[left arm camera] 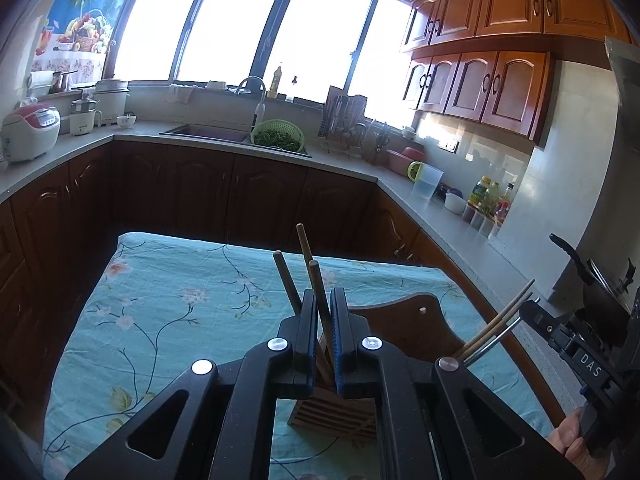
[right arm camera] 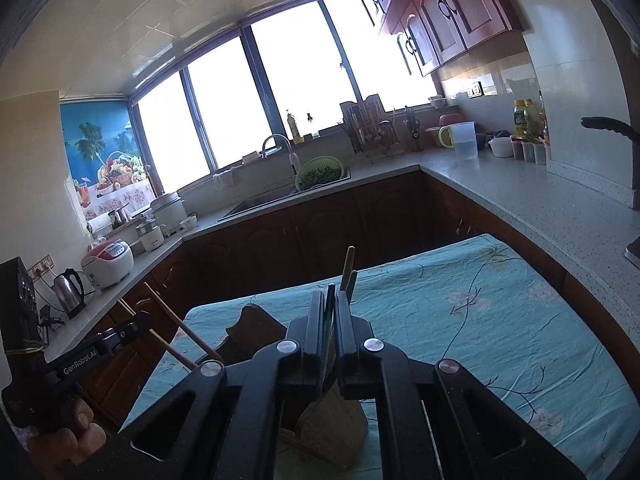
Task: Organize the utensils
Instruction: 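Open both tools to release the chopsticks inside the caddy, then move both open tools back down to the loose utensils on the table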
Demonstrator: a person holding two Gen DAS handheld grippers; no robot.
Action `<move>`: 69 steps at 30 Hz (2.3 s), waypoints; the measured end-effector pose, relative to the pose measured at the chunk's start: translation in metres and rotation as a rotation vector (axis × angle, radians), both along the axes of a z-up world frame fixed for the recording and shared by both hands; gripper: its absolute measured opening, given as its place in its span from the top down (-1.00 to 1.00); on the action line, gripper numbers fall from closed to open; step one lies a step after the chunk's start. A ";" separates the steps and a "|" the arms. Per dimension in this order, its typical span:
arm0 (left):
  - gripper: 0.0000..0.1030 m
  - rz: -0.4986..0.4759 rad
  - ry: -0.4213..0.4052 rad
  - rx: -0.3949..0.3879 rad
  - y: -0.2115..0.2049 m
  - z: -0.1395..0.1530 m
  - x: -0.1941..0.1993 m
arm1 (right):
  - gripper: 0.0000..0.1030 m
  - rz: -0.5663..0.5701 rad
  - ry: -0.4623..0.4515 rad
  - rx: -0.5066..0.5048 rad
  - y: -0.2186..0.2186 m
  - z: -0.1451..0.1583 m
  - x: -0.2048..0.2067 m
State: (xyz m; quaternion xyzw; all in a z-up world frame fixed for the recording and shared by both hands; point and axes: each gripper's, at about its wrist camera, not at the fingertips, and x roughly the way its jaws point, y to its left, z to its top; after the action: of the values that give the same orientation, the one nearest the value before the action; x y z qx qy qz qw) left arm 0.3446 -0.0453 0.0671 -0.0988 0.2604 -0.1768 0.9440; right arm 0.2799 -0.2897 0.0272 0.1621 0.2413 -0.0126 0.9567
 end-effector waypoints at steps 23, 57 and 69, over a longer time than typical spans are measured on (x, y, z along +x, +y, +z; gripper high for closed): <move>-0.68 0.137 -0.050 -0.070 0.053 0.008 -0.107 | -1.00 -0.026 -0.178 0.100 -0.020 0.038 -0.094; -0.65 0.032 0.353 0.121 0.027 -0.095 -0.160 | -0.80 0.017 0.321 -0.007 -0.002 -0.099 -0.172; -0.10 -0.050 0.428 0.184 -0.006 -0.112 -0.114 | 0.08 0.076 0.446 -0.038 0.004 -0.119 -0.111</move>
State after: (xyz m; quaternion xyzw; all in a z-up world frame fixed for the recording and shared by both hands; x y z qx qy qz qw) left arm 0.2310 -0.0517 -0.0454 -0.0412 0.4722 -0.1508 0.8675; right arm 0.1687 -0.2860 -0.0916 0.1283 0.4524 -0.0168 0.8824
